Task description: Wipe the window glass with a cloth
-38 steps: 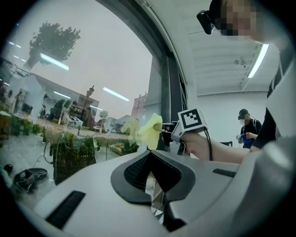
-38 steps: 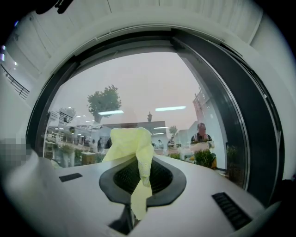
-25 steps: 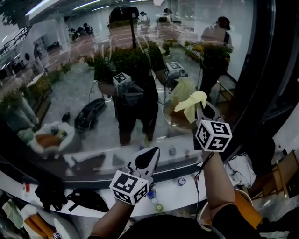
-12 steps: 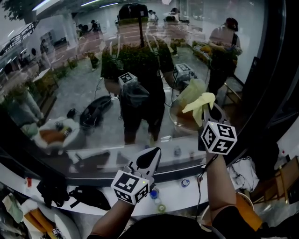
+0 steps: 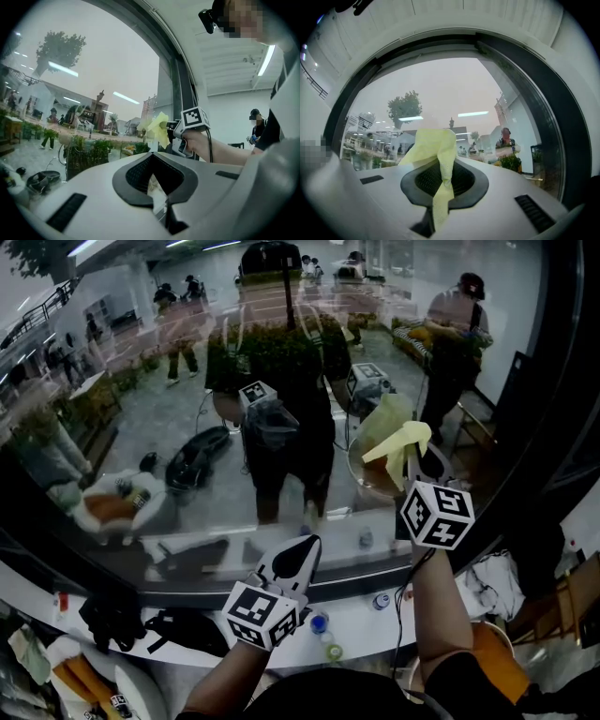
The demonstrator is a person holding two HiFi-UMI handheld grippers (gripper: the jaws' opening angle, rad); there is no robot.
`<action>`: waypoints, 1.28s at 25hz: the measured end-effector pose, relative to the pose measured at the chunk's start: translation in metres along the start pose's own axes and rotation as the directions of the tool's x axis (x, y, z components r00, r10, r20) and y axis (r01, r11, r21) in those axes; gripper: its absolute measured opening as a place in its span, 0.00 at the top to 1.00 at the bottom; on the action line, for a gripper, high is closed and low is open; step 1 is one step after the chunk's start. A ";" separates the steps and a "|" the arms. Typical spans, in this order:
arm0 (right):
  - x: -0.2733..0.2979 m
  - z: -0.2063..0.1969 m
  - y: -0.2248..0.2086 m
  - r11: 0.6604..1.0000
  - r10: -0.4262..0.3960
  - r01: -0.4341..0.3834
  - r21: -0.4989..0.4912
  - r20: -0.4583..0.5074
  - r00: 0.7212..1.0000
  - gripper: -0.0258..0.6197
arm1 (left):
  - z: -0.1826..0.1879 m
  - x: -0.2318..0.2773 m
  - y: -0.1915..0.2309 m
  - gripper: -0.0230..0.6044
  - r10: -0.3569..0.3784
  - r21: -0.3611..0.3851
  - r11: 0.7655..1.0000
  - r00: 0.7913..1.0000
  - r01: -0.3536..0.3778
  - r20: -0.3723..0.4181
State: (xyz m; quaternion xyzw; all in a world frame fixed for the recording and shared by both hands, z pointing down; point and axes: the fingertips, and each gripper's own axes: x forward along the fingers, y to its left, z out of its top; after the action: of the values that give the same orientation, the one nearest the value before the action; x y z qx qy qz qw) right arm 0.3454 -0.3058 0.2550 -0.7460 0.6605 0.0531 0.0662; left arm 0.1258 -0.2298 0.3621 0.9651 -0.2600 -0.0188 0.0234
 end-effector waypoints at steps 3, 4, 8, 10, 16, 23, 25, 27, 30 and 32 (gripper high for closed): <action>0.001 -0.001 0.022 1.000 0.013 -0.013 -0.005 0.005 1.000 0.90 | -0.001 -0.015 0.010 0.96 0.012 0.001 1.000 1.000 -0.012 -0.001; 0.001 -0.001 0.032 1.000 0.019 -0.019 -0.007 0.006 1.000 0.90 | -0.002 -0.022 0.015 0.96 0.017 0.000 1.000 1.000 -0.017 0.000; 0.003 0.000 0.070 0.999 0.041 -0.041 -0.013 0.014 0.999 0.90 | -0.001 -0.046 0.034 0.96 0.040 -0.004 0.999 0.999 -0.040 0.007; 0.004 0.001 0.086 0.999 0.049 -0.048 -0.014 0.022 0.999 0.90 | -0.001 -0.058 0.042 0.96 0.053 -0.005 0.999 0.999 -0.053 0.009; 0.010 0.002 0.135 0.997 0.079 -0.078 -0.006 0.034 0.996 0.90 | 0.002 -0.087 0.072 0.96 0.094 -0.021 0.995 0.995 -0.094 0.019; 0.015 0.001 0.195 0.992 0.125 -0.125 -0.013 0.040 0.991 0.90 | 0.004 -0.121 0.100 0.96 0.136 -0.041 0.990 0.990 -0.135 0.028; 0.016 0.001 0.216 0.990 0.142 -0.141 -0.021 0.042 0.989 0.90 | 0.005 -0.133 0.109 0.96 0.148 -0.041 0.988 0.989 -0.147 0.030; 0.016 0.000 0.238 0.987 0.161 -0.160 -0.032 0.042 0.986 0.90 | 0.005 -0.146 0.118 0.96 0.159 -0.034 0.987 0.987 -0.158 0.030; 0.016 -0.002 0.270 0.981 0.188 -0.185 -0.051 0.043 0.981 0.90 | 0.006 -0.166 0.131 0.96 0.182 -0.037 0.983 0.983 -0.180 0.037; 0.018 -0.004 0.292 0.977 0.205 -0.203 -0.060 0.043 0.978 0.90 | 0.006 -0.178 0.141 0.96 0.201 -0.052 0.979 0.979 -0.198 0.040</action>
State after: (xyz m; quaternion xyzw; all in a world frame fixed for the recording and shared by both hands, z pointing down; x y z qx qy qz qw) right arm 0.0582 -0.3581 0.2472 -0.6744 0.7300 0.0960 0.0559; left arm -0.0992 -0.2619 0.3681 0.9327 -0.3555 -0.0444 0.0421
